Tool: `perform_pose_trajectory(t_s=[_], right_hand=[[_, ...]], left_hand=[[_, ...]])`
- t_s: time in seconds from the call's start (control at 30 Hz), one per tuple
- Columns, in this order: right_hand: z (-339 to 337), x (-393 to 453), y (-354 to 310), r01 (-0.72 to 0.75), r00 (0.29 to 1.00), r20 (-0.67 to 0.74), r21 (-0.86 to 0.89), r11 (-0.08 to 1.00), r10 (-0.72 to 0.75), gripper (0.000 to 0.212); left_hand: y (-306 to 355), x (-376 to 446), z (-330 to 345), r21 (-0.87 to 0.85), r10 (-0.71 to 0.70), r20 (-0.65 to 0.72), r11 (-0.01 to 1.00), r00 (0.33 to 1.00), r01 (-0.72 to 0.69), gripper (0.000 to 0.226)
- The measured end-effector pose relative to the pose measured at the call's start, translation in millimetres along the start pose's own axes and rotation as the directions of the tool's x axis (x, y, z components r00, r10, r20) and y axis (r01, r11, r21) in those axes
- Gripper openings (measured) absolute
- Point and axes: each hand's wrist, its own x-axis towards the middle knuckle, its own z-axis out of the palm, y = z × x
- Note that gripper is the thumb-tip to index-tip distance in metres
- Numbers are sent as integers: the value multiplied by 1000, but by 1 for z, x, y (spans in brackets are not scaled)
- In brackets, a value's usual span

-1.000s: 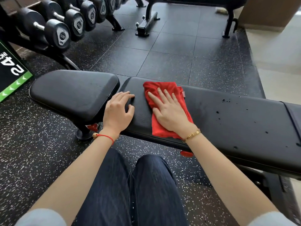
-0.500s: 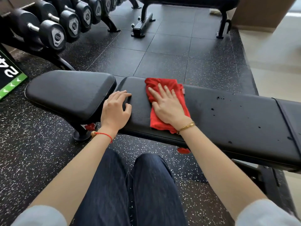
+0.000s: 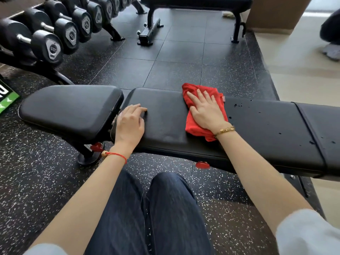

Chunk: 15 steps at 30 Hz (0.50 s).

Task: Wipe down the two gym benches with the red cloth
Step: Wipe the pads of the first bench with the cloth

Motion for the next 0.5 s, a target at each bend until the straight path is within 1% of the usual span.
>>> perform_pose_trajectory(t_s=[0.07, 0.17, 0.27, 0.37, 0.5], right_hand=[[3, -6, -3, 15, 1000, 3, 5, 1000, -15, 56], [5, -37, 0, 75, 997, -10, 25, 997, -75, 57], [6, -60, 10, 105, 994, -34, 27, 994, -104, 58], [4, -47, 18, 65, 997, -31, 34, 997, -64, 57], [2, -4, 13, -26, 1000, -14, 1, 1000, 26, 57]], left_hand=[[15, -2, 7, -26, 3, -4, 1000, 1000, -3, 35], [44, -5, 22, -3, 40, 8, 999, 999, -40, 34], [55, -8, 33, 16, 22, 3, 1000, 1000, -22, 33], [52, -9, 35, 39, 26, -16, 999, 1000, -25, 33], [57, -9, 35, 60, 19, -26, 998, 999, -18, 34]])
